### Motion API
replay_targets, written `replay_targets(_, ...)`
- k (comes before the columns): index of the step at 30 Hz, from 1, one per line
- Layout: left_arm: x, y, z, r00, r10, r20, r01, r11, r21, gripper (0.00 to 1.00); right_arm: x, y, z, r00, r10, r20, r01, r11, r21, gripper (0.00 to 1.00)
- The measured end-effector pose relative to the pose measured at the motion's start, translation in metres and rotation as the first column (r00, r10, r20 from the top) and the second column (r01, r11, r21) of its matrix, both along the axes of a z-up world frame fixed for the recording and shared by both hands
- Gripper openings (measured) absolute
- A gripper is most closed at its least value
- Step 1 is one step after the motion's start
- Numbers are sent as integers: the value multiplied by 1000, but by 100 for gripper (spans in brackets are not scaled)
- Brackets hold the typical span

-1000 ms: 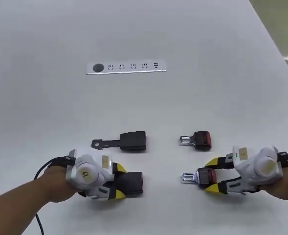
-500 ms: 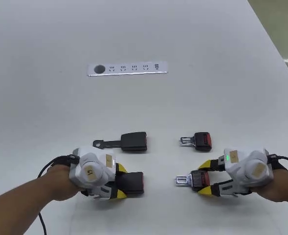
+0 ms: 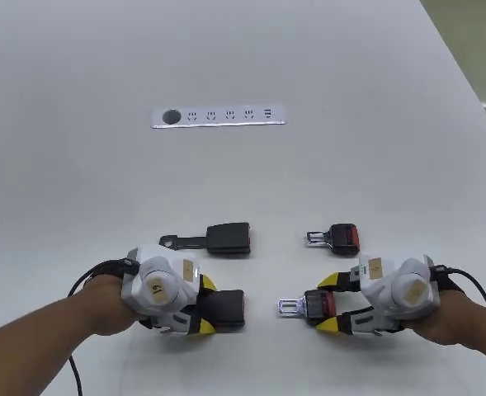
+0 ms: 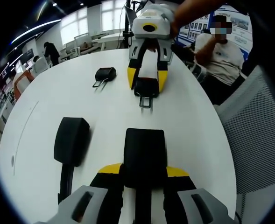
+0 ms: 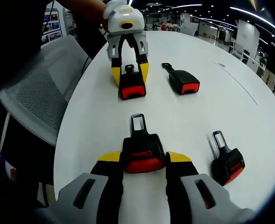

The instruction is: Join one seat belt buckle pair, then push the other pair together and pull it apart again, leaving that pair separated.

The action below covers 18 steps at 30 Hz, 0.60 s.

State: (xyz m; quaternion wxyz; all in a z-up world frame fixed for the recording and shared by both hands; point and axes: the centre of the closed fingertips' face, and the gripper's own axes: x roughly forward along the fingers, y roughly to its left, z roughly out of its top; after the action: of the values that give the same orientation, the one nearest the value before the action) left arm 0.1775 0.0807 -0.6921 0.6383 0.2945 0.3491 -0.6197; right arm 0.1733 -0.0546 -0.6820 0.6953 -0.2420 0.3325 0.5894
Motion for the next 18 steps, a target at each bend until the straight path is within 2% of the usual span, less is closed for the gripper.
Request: replay_targets(18,0,0,0,1000,-10,-3,10,1000,8,33,-1,42,-2,1000,7,9,-8,999,51,33)
